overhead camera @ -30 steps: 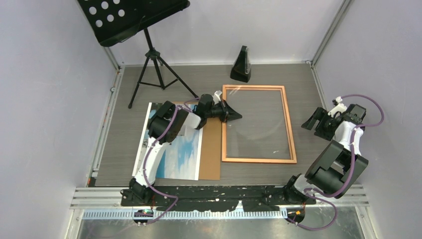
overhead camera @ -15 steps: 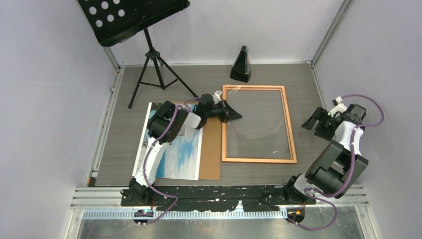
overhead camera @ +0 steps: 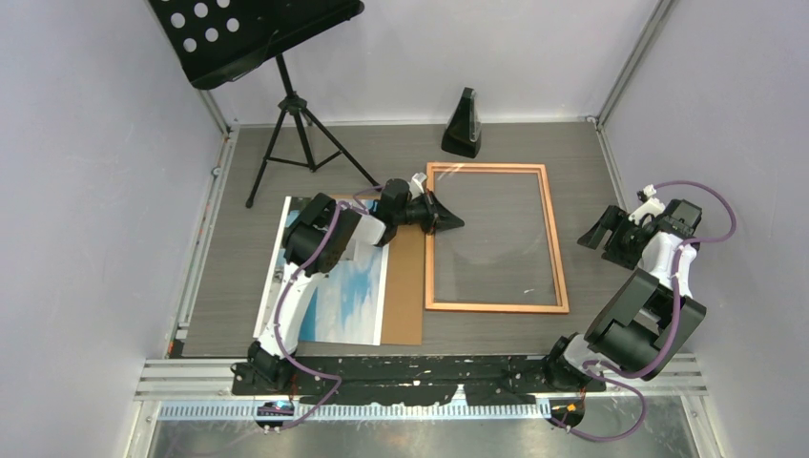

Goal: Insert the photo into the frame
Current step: Place the photo frame item in the photo frame.

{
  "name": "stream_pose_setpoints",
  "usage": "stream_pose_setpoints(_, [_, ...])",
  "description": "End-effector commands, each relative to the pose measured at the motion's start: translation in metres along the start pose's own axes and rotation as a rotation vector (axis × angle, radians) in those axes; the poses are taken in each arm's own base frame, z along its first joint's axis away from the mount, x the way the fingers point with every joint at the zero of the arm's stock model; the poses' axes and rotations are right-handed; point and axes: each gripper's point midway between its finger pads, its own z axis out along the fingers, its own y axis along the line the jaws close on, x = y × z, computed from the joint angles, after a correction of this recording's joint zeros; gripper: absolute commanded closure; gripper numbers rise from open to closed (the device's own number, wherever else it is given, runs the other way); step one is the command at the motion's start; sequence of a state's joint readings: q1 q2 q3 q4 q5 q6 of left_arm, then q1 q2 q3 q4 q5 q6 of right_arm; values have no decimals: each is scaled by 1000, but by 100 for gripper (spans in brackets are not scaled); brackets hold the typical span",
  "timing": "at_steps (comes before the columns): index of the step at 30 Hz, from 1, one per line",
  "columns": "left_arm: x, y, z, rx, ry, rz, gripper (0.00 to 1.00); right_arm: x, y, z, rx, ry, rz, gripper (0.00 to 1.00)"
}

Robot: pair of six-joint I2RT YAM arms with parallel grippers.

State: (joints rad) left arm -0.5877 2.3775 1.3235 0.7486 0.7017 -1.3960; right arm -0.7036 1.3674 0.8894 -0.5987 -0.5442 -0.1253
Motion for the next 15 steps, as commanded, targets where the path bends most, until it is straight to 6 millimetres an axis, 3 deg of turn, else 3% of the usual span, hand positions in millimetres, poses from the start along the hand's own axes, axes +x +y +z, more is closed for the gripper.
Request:
stream_pose_setpoints(1, [-7, -18, -2, 25, -5, 48, 100, -6, 3, -4, -9, -29, -15, 23])
stream_pose_setpoints(15, [-5, -14, -2, 14, 3, 46, 100, -6, 2, -3, -10, -25, -11, 23])
